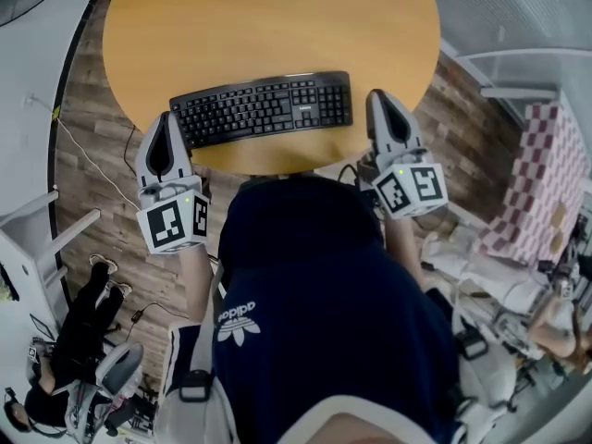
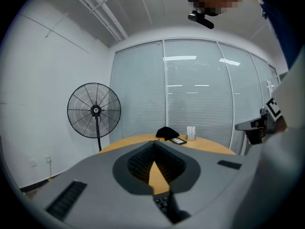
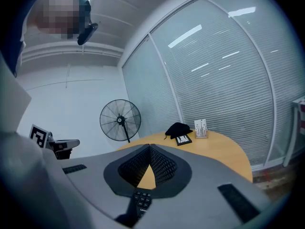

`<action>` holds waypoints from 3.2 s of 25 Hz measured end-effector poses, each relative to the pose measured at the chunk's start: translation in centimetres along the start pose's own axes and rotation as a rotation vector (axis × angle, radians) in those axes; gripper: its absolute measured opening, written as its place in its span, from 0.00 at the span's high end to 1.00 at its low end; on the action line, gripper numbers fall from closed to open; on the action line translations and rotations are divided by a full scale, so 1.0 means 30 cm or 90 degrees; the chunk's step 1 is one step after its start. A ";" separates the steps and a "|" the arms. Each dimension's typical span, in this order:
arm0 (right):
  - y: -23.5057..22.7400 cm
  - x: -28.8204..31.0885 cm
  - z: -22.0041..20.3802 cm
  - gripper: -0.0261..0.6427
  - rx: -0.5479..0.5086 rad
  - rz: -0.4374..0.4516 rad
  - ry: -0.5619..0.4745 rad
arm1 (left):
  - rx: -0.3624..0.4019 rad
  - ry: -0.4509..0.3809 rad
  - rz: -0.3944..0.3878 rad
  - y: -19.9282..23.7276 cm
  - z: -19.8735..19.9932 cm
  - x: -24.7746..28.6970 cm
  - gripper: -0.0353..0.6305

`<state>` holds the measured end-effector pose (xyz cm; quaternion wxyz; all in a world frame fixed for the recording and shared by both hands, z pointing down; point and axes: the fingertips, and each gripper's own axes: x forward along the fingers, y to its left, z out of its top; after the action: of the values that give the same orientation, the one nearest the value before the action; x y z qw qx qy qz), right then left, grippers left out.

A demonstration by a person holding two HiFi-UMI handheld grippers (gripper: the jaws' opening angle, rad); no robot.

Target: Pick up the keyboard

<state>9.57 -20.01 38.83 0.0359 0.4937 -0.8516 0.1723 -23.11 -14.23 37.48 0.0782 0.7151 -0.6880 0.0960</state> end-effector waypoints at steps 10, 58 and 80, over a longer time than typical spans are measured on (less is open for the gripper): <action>0.056 0.043 0.003 0.96 -0.015 0.011 -0.002 | -0.012 0.015 -0.001 0.087 -0.031 0.031 0.94; -0.319 0.333 -0.679 0.73 0.245 0.004 0.440 | -0.427 0.490 -0.076 0.266 -0.788 0.263 0.73; -0.307 0.353 -0.431 0.73 0.140 0.034 0.309 | -0.382 0.312 -0.120 0.265 -0.602 0.291 0.74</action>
<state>10.62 -28.69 55.76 0.1805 0.4164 -0.8070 0.3779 -31.28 -18.60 56.97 0.4537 0.6766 -0.5777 0.0509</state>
